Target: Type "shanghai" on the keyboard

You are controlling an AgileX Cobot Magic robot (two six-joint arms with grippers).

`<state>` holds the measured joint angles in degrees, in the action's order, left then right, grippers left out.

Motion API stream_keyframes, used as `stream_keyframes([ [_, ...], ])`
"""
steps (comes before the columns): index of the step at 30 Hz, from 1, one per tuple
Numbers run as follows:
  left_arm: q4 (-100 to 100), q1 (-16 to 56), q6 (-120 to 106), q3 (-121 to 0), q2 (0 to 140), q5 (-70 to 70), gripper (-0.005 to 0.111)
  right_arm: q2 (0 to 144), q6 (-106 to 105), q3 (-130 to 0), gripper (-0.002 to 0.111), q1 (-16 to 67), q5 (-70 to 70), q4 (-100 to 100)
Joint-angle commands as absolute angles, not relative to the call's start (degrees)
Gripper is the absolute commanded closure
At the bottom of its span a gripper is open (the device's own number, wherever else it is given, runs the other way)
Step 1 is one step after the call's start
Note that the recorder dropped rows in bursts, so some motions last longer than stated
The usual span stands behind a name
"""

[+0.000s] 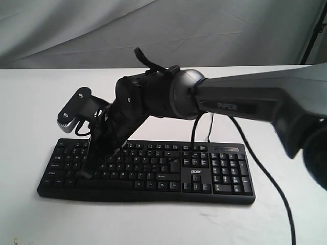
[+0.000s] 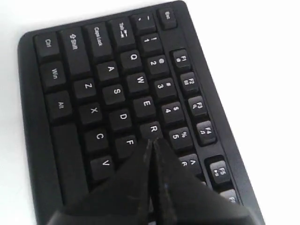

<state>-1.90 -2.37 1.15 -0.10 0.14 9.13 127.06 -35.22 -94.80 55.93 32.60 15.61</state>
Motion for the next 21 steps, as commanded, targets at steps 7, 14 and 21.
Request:
stream_keyframes([
  [7, -1.50, -2.00, 1.31, 0.00, 0.00, 8.82, 0.107, 129.54, -34.72, -97.89, 0.108, 55.97, 36.28, 15.78],
  [14, -1.50, -2.00, 1.31, 0.00, 0.00, 8.82, 0.107, 129.54, -34.46, -97.65, 0.108, 55.97, 36.50, 15.78],
  [21, -1.50, -2.00, 1.31, 0.00, 0.00, 8.82, 0.107, 129.54, -34.32, -97.09, 0.108, 55.97, 36.30, 15.78],
])
